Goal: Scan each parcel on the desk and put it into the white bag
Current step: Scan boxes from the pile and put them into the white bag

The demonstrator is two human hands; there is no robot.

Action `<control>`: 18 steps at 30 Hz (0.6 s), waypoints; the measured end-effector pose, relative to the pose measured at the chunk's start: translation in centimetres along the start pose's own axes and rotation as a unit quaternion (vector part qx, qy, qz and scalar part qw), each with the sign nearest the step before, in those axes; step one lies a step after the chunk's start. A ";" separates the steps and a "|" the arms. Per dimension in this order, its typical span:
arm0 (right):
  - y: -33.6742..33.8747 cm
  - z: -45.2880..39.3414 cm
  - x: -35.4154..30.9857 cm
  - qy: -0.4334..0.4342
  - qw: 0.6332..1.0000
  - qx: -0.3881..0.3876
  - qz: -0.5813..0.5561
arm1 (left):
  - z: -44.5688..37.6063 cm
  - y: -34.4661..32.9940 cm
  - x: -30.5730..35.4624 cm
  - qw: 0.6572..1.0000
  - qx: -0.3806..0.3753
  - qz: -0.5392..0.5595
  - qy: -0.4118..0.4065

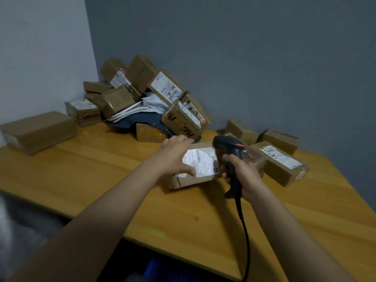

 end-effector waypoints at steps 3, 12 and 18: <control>-0.8 1.5 0.4 0.013 1.000 0.005 -0.007 | 1.5 0.2 -1.4 0.996 -0.020 0.075 0.044; -1.5 4.5 0.4 0.050 0.999 -0.013 -0.004 | 4.9 -0.1 -2.6 0.947 -0.055 0.270 0.166; -1.5 5.8 0.7 0.070 0.997 -0.016 0.000 | 6.8 -0.7 -2.8 0.938 -0.065 0.295 0.171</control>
Point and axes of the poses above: each hand's wrist, its own z-axis away from the middle knuckle, its own y-axis out of the back of the hand, x = y × z, the point moved 2 cm from there along -z, towards the middle knuckle, and after that the axes turned 9 degrees about y, right-handed, at the moved point
